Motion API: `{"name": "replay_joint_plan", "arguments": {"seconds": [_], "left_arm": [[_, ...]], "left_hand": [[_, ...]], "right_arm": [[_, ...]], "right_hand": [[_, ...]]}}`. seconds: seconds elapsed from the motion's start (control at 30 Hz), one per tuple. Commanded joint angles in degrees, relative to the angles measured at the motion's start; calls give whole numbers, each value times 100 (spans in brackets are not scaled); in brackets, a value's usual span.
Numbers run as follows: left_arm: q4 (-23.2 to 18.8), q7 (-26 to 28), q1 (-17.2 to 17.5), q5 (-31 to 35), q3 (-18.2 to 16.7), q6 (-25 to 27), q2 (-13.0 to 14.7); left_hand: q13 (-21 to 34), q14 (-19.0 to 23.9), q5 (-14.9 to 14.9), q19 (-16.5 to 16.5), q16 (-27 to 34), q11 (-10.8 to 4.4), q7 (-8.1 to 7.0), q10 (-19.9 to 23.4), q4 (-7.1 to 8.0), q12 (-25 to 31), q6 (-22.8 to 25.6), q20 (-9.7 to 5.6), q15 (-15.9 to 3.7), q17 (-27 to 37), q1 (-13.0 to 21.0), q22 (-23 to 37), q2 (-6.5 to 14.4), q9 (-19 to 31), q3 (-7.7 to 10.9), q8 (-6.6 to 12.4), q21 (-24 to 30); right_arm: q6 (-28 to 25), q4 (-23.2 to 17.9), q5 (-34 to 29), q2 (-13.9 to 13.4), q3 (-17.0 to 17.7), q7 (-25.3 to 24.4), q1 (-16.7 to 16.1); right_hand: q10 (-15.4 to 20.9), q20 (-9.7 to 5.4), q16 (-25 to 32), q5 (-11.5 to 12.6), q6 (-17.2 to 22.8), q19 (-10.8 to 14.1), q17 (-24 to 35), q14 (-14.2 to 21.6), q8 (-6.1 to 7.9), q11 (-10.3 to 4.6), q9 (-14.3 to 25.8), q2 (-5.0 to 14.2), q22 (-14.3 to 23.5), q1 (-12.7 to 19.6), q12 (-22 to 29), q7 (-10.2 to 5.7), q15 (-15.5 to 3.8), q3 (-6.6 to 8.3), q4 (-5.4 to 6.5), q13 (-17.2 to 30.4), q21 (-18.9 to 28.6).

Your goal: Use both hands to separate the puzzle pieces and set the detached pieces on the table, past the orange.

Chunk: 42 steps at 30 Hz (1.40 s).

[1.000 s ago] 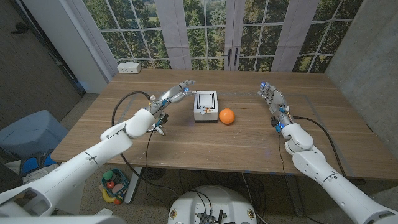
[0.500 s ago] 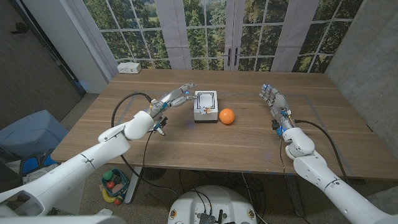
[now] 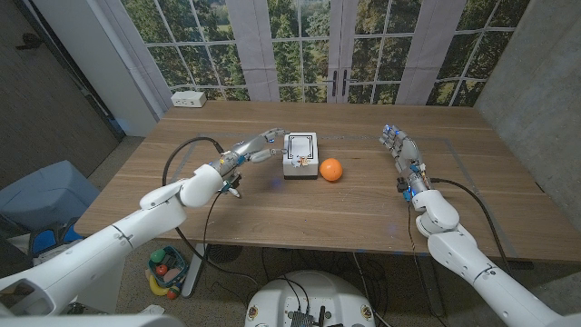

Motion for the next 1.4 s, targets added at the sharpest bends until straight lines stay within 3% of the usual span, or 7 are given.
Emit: {"name": "replay_joint_plan", "arguments": {"seconds": [0.03,0.57,1.03,1.4], "left_arm": [[-276,93,77,799,104,340,202],[-484,563,360,1701,168,677,317],[206,1796,490,2265,424,567,-34],[669,2247,394,2205,617,379,-267]], "left_hand": [[21,-14,-12,64,0,-29,-14,-41,-56,-1,9,-8,-243,20,94,20,-23,9,28,29,-25],[26,149,-24,348,43,-68,-229,82,-116,55,93,-28,-301,22,407,18,-308,14,3,125,-65],[29,435,-23,704,78,-157,-245,300,-106,100,60,-63,-382,25,838,30,-542,21,-8,149,-89],[31,585,-29,903,70,-211,-257,423,-106,101,244,-129,-439,27,1132,38,-725,29,-46,217,-113]], "right_arm": [[146,-6,27,26,43,8,-142],[266,-76,76,21,109,13,-355],[383,-164,9,50,159,-99,-524],[408,-155,-79,62,161,-149,-513]], "right_hand": [[79,-279,2,1,58,48,7,35,38,2,22,15,33,63,17,-2,-111,6,-43,16,-12],[88,-277,-5,4,74,63,1,41,39,8,23,14,34,71,18,-1,-116,3,-60,17,-35],[107,-270,-8,6,89,79,-3,52,42,17,23,13,34,76,23,4,-114,-1,-72,19,-53],[139,-264,-5,9,122,113,-13,89,48,38,24,6,35,91,32,19,-96,-4,-98,21,-71]]}}
